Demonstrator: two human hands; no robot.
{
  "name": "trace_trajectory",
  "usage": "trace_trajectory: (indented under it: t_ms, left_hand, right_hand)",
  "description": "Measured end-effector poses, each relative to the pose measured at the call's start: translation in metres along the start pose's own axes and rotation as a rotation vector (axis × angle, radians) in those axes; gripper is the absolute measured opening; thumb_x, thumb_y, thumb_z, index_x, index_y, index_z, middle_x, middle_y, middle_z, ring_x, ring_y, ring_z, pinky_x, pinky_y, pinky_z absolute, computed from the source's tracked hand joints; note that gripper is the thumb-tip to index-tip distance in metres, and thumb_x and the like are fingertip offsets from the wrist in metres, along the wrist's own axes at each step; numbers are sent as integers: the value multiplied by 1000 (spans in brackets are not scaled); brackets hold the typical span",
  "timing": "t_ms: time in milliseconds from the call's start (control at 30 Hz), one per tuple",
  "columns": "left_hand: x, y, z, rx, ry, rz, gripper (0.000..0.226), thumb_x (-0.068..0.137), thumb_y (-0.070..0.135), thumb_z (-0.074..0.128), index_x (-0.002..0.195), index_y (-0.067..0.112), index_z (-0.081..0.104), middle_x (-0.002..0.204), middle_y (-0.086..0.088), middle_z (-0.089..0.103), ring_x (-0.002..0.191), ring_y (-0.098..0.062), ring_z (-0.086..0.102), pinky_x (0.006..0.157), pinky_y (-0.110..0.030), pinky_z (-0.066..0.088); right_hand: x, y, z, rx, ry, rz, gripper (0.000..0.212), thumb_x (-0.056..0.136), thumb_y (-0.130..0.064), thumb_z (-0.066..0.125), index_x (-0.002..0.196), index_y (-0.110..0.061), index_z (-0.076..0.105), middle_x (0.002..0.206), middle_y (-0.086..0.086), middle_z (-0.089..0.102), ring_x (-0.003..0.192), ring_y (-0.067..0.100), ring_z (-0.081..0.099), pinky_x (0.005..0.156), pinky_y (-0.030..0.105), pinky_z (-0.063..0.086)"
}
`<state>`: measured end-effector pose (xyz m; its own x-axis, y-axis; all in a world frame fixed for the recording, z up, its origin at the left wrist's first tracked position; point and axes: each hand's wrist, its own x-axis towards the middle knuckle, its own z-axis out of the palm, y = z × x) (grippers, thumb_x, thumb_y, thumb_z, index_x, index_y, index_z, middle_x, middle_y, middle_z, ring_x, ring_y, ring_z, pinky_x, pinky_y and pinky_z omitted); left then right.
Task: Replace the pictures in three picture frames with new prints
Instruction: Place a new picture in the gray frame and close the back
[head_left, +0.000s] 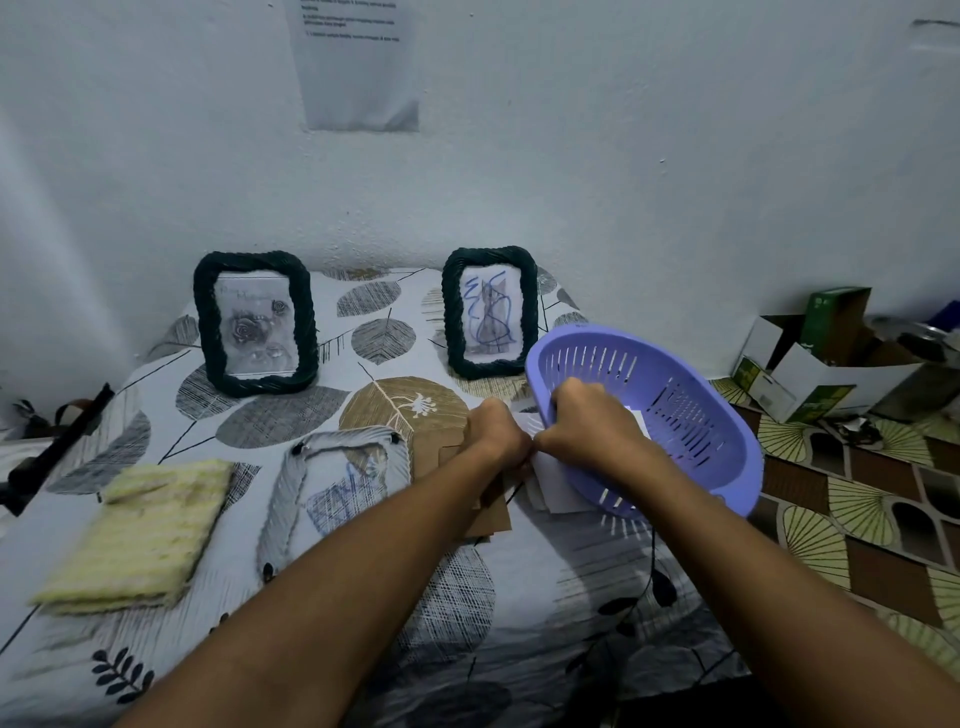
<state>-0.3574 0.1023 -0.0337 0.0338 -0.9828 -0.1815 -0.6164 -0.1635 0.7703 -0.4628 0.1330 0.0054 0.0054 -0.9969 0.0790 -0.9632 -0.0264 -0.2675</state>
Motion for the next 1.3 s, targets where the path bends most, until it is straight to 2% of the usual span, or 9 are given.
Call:
trace_trajectory:
  t_ms: [200, 300, 433, 533, 767, 900, 1067, 1167, 1300]
  left_hand:
    - [1, -4, -5, -96, -6, -37, 5, 77, -10, 63, 81, -7, 61, 61, -18, 62, 37, -23, 58, 36, -29, 49]
    - [3, -9, -14, -165, 17, -7, 1, 81, -8, 62, 80, -8, 62, 62, -21, 65, 42, -26, 61, 42, -42, 56]
    - [2, -17, -36, -177, 51, 67, 6, 82, -5, 64, 78, -1, 63, 69, -18, 65, 49, -24, 63, 41, -28, 51]
    - [3, -28, -53, -95, 54, 147, 13, 82, 1, 68, 70, 7, 66, 73, -10, 67, 68, -24, 67, 59, -36, 58]
    - [-5, -30, -68, -117, -27, 256, 7, 86, 8, 66, 80, 5, 68, 77, -11, 68, 67, -27, 70, 61, -46, 60]
    - [-13, -15, -71, -208, -101, 260, 8, 88, 8, 64, 87, 0, 66, 81, -16, 68, 64, -25, 67, 56, -38, 58]
    - [-20, 2, -61, -400, -213, 182, 18, 87, 11, 67, 99, -2, 59, 82, -17, 63, 59, -21, 63, 54, -35, 58]
    - [-21, 8, -50, -457, -257, 129, 26, 84, 13, 72, 100, 8, 52, 84, -18, 64, 56, -22, 62, 57, -40, 59]
    - [-20, 8, -42, -490, -282, 95, 36, 83, 10, 72, 108, 10, 45, 81, -18, 66, 53, -20, 62, 56, -39, 58]
  right_hand:
    - [-1, 0, 9, 7, -3, -10, 29, 69, -18, 67, 65, -12, 38, 65, 7, 44, 65, 30, 52, 53, 30, 40]
    - [-1, 0, 12, 16, -7, -13, 31, 73, -18, 66, 66, -13, 37, 67, 7, 44, 65, 29, 52, 56, 33, 44]
    - [0, 0, 15, 19, -16, -1, 30, 73, -21, 68, 66, -13, 39, 67, 7, 45, 65, 28, 55, 59, 34, 49]
    - [1, 0, 16, 15, -23, 16, 31, 72, -28, 72, 75, -11, 47, 73, 9, 53, 70, 29, 61, 66, 40, 56]
    - [-1, -2, -4, -7, -142, 58, 46, 76, -51, 72, 67, -12, 47, 66, 7, 52, 59, 24, 52, 57, 34, 45]
    - [6, 17, -30, 278, -94, 165, 29, 90, -30, 63, 81, -3, 65, 75, 16, 68, 58, 25, 66, 61, 39, 59]
    - [22, 72, -33, 112, 14, 327, 13, 83, -11, 62, 86, 1, 61, 67, 15, 59, 61, 29, 64, 53, 32, 50]
    - [19, 83, -22, -45, -130, 381, 39, 77, -27, 76, 102, -2, 58, 87, 14, 58, 73, 28, 60, 59, 30, 45]
    - [20, 79, -13, -38, -211, 374, 53, 72, -43, 81, 94, -9, 47, 77, 6, 51, 76, 25, 57, 59, 30, 44]
